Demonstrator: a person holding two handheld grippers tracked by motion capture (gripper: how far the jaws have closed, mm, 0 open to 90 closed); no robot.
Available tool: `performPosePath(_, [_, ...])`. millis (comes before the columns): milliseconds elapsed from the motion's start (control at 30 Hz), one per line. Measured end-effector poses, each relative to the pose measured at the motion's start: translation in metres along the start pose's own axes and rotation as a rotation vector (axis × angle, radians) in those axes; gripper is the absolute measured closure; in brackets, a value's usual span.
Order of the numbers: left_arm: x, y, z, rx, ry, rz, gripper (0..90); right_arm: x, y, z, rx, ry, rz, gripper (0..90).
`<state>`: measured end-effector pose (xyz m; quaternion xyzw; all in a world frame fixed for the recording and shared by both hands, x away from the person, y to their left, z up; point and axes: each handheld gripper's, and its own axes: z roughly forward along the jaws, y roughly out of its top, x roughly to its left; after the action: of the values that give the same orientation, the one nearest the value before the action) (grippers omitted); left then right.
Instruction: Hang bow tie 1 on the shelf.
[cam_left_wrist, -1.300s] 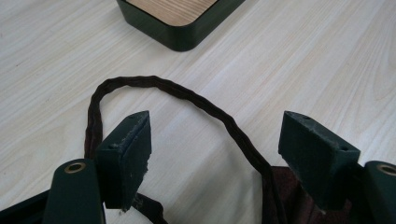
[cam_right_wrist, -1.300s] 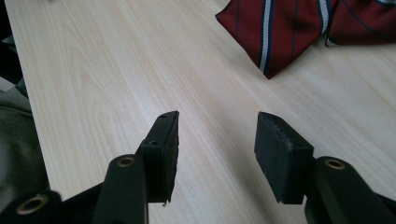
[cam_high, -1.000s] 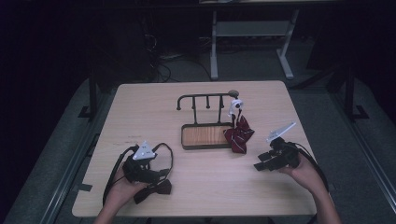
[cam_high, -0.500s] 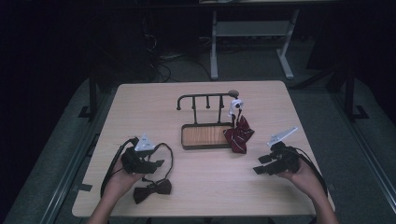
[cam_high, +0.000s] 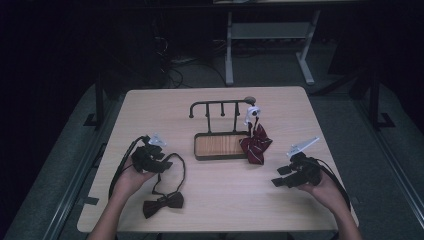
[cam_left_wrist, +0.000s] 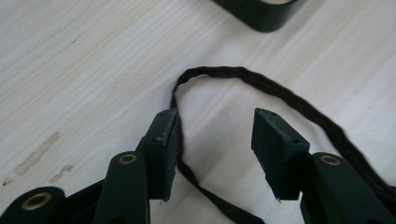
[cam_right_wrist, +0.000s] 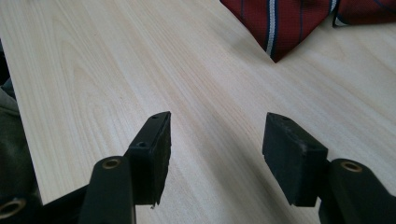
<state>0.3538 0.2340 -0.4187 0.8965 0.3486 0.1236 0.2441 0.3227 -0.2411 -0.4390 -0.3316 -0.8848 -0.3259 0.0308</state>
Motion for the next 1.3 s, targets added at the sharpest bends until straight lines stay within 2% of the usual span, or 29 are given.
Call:
performPosePath(133, [0.007, 0.002, 0.007, 0.042, -0.008, -0.006, 53.0, 0.000, 0.000, -0.001, -0.006, 0.001, -0.004, 42.2])
performPosePath(300, [0.009, 0.001, 0.014, 0.054, -0.012, -0.005, 56.1, 0.001, 0.000, -0.002, -0.007, -0.006, 0.000, 42.2])
performPosePath(333, [0.009, 0.000, 0.016, 0.052, -0.017, -0.013, 57.2, 0.001, 0.000, -0.002, -0.008, -0.008, 0.000, 42.2])
performPosePath(367, [0.010, -0.001, 0.018, 0.049, -0.023, -0.046, 59.1, 0.001, 0.000, -0.002, -0.009, -0.009, 0.001, 42.3])
performPosePath(467, [0.014, -0.003, 0.019, 0.064, -0.018, -0.058, 60.8, 0.002, 0.000, -0.001, -0.002, -0.018, -0.001, 42.9])
performPosePath(733, [0.019, -0.005, 0.020, 0.088, 0.009, -0.047, 61.8, 0.002, -0.001, -0.001, -0.005, -0.019, -0.011, 43.6])
performPosePath(833, [0.021, -0.006, 0.022, 0.096, 0.003, -0.055, 63.6, 0.003, -0.001, 0.000, -0.004, -0.018, -0.018, 43.9])
performPosePath(1133, [0.023, -0.009, 0.024, 0.109, -0.026, -0.058, 75.3, 0.005, 0.000, -0.001, -0.013, -0.025, -0.019, 44.1])
performPosePath(1300, [0.021, -0.008, 0.024, 0.111, -0.030, -0.038, 82.4, 0.005, 0.000, -0.001, -0.014, -0.029, -0.025, 44.1])
